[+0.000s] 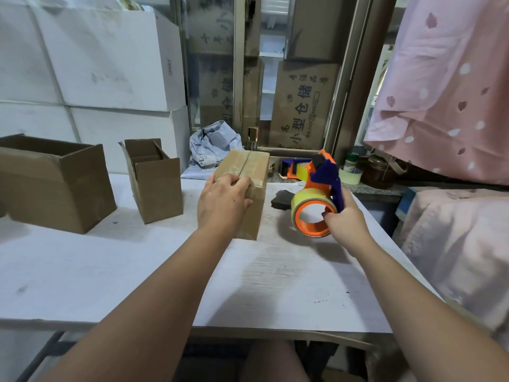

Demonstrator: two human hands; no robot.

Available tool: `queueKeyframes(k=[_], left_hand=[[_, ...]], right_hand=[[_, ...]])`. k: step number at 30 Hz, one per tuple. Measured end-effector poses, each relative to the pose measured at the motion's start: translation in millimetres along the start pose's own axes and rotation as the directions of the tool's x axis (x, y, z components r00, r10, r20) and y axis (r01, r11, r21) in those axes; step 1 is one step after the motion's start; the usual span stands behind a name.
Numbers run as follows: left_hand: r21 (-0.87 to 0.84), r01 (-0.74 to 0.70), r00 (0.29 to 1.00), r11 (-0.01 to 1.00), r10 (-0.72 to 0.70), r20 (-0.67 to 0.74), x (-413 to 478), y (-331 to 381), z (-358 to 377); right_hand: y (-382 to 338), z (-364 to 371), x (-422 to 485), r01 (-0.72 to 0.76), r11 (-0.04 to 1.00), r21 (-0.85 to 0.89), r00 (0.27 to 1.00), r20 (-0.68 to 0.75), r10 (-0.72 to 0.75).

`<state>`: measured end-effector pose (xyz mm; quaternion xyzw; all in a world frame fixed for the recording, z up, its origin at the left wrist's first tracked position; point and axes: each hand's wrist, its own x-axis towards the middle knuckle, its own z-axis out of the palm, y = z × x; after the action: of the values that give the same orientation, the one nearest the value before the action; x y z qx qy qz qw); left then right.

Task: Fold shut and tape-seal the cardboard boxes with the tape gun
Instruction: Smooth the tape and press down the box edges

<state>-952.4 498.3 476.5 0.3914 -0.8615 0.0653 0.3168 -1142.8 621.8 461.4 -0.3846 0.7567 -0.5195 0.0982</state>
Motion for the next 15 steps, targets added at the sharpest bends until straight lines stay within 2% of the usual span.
queueKeyframes(k=[3,6,8,15], left_hand=[[-0.006,0.003,1.000,1.000,-0.003,0.001,1.6,-1.8,2.4],[-0.017,0.009,1.000,1.000,-0.009,0.004,3.0,-1.5,2.0],[-0.017,0.004,1.000,1.000,-0.004,-0.008,3.0,-0.5,1.4],[0.046,-0.021,1.000,0.999,0.021,-0.001,2.1,0.3,1.1]], right_hand=[[-2.8,1.4,0.2,0.089,0.967,-0.238,0.995,0.065,-0.076],[-7.2,5.1,-0.8,0.205,0.851,-0.484,0.976,0.163,-0.143],[-13.3,7.9,-2.2,0.264,0.731,-0.629,0.963,0.215,-0.163],[-35.3,0.5,0.6,0.314,0.488,-0.814,0.949,0.266,-0.168]])
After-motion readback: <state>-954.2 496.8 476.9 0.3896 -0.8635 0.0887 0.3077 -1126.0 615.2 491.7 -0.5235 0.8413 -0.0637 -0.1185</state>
